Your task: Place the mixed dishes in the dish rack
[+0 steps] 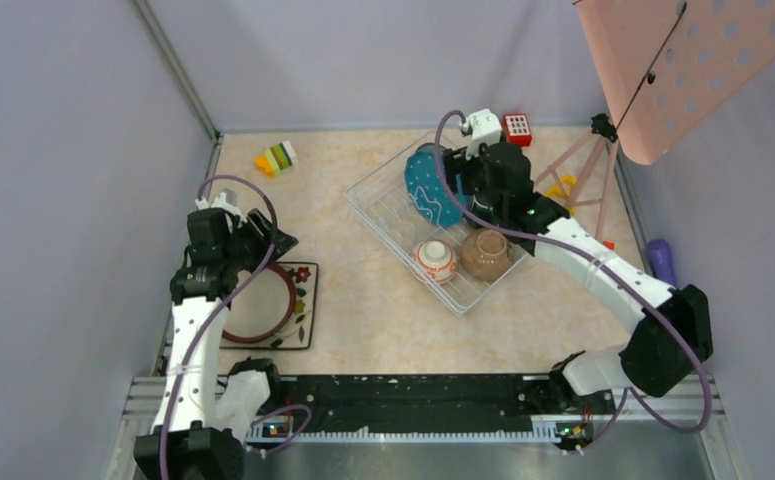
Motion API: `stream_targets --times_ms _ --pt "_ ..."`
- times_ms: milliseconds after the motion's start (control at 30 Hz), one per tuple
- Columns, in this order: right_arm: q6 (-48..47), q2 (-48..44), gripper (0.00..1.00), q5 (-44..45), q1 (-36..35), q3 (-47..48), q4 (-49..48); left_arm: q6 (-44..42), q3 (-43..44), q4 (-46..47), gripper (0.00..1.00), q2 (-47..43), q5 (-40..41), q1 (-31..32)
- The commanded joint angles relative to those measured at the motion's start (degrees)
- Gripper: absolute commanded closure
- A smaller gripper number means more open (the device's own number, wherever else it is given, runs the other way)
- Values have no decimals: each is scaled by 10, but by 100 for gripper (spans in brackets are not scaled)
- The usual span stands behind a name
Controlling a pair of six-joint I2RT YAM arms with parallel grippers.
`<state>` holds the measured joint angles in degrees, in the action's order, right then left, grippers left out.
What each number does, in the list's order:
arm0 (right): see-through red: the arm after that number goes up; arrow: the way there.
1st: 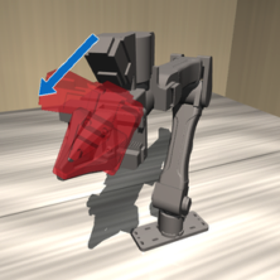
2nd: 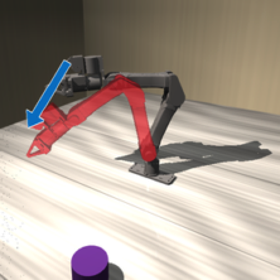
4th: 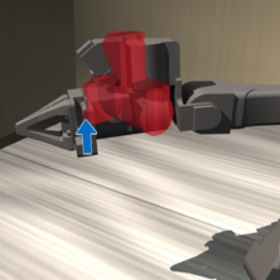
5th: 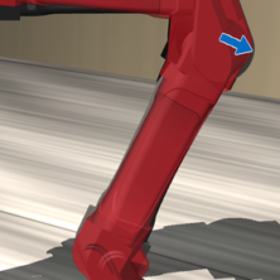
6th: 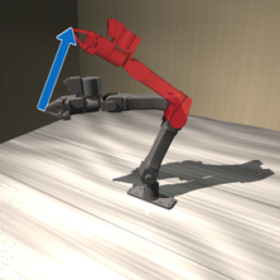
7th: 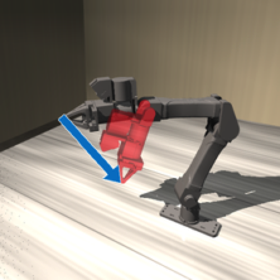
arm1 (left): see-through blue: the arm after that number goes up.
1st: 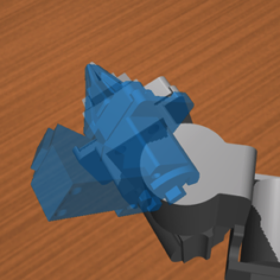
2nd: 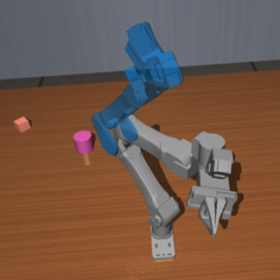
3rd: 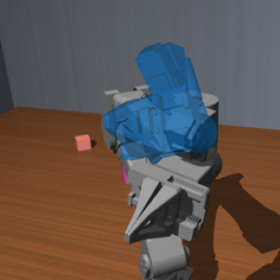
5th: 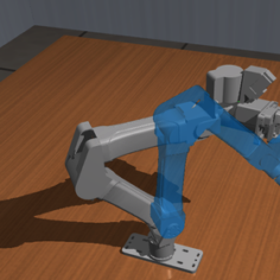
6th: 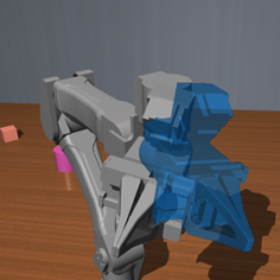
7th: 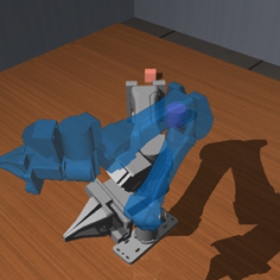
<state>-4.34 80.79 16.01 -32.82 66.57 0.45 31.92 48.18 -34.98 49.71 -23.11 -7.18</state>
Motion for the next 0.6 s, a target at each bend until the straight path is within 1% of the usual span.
stream_targets --times_ms 0,100,200,300,400,433,467,567 --pt "117 -61 27 -84 3 21 51 27 1 -55 45 15 138 1" --pt "195 -82 27 -138 -1 1 71 35 -2 -92 44 31 187 1" --pt "244 -101 27 -187 -25 -25 71 40 -6 -108 39 41 196 1" --pt "271 -110 27 -174 -77 -42 62 53 -12 -102 37 43 205 3" --pt "289 -103 27 -168 -122 -41 69 61 -23 -87 33 37 245 18" --pt "302 -100 27 -172 -128 -42 71 61 -23 -82 30 32 263 35" --pt "308 -100 27 -183 -130 -46 68 66 -24 -80 29 25 300 61" --pt "324 -111 27 -206 -131 -68 45 105 -21 -89 23 13 488 200"
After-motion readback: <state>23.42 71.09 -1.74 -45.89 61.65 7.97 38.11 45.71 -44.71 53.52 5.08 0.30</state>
